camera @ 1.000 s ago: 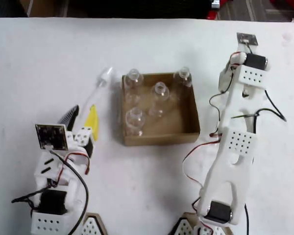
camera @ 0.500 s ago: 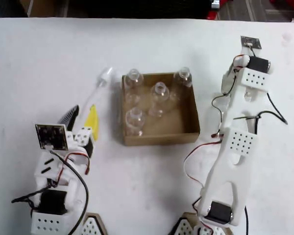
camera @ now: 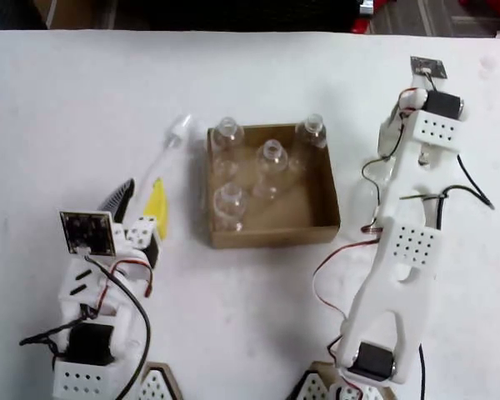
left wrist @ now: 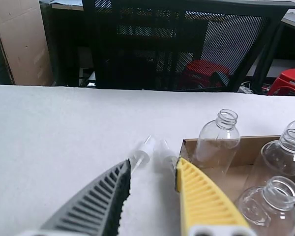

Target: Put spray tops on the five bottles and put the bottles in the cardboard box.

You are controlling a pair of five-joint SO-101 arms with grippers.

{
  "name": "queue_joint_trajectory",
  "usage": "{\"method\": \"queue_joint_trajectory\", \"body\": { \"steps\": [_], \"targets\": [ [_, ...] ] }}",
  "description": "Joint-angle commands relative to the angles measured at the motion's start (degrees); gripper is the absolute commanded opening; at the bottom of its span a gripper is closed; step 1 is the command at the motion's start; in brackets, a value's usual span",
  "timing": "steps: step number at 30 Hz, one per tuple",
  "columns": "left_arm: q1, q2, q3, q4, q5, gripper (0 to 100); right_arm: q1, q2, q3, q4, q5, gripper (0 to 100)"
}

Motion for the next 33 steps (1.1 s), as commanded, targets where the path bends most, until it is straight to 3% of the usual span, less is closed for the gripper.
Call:
{"method": "queue_joint_trajectory", "body": {
  "steps": [1, 6, 16, 21, 33],
  "targets": [
    [0.84, -0.84, -0.35, -1.41, 0.18, 14, 0.13, -10.42, 8.88, 1.71, 0.62, 24.0],
    [0.84, -0.84, -0.53, -1.32, 0.18, 14, -1.36, -16.31, 18.46, 1.45, 0.53, 17.2],
    [0.84, -0.84, -0.53, -1.05, 0.18, 14, -1.80, -11.65, 18.99, -0.84, 0.00, 16.3],
    [0.84, -0.84, -0.53, -1.23, 0.18, 14, -1.80, -11.82, 18.99, 0.04, 0.09, 4.0],
    [0.84, -0.84, -0.53, -1.14, 0.18, 14, -1.89, -11.21, 19.52, 0.31, 0.09, 15.0]
  ]
}}
